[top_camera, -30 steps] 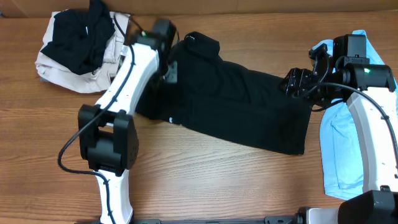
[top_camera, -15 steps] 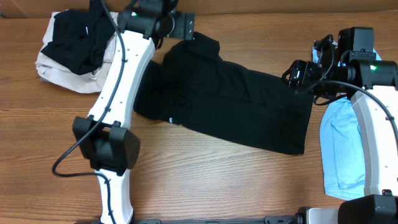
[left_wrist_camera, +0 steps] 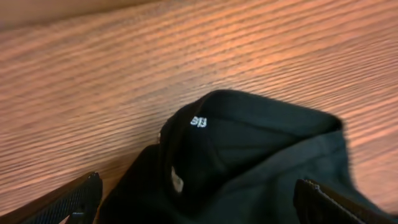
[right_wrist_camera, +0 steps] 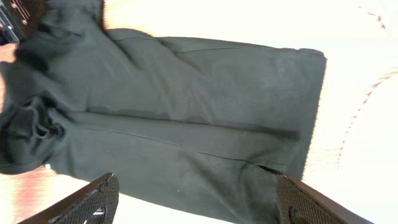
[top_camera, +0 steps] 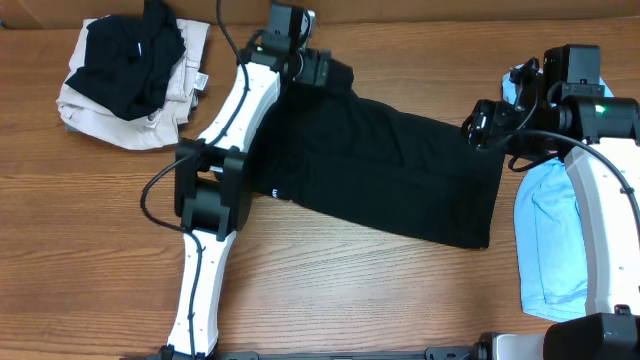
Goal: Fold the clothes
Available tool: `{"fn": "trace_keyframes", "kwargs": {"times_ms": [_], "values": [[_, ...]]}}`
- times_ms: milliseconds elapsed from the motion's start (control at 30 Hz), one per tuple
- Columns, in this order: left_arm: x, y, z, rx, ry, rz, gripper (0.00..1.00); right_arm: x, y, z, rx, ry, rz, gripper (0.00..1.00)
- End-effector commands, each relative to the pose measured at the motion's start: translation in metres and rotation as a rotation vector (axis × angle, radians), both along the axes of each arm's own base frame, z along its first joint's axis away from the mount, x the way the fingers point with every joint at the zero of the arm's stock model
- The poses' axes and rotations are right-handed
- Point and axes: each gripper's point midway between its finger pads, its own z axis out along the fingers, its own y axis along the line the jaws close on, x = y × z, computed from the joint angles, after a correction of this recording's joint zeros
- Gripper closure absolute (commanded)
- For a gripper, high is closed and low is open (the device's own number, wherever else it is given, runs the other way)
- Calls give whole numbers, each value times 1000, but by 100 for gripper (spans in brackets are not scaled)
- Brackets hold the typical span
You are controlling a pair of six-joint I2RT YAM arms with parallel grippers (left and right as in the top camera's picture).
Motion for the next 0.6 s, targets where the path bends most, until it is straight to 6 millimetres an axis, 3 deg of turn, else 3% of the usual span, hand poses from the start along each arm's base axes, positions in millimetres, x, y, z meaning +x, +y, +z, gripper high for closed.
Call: {"fn": "trace_keyframes", "kwargs": {"times_ms": [0, 100, 233, 433, 567], "values": [[7, -2, -17, 14, -17, -16, 0, 4, -8, 7, -40, -23, -14, 15], [11, -3, -32, 13, -19, -16, 0, 4, -9, 7, -49, -23, -18, 15], [11, -3, -39, 18, -13, -14, 7, 4, -14, 7, -74, -21, -30, 15], [19, -6, -31, -2, -58, -9, 28, 8, -14, 8, -75, -36, -31, 15], [18, -9, -32, -22, -47, 11, 47, 10, -14, 9, -75, -48, -31, 16]]}}
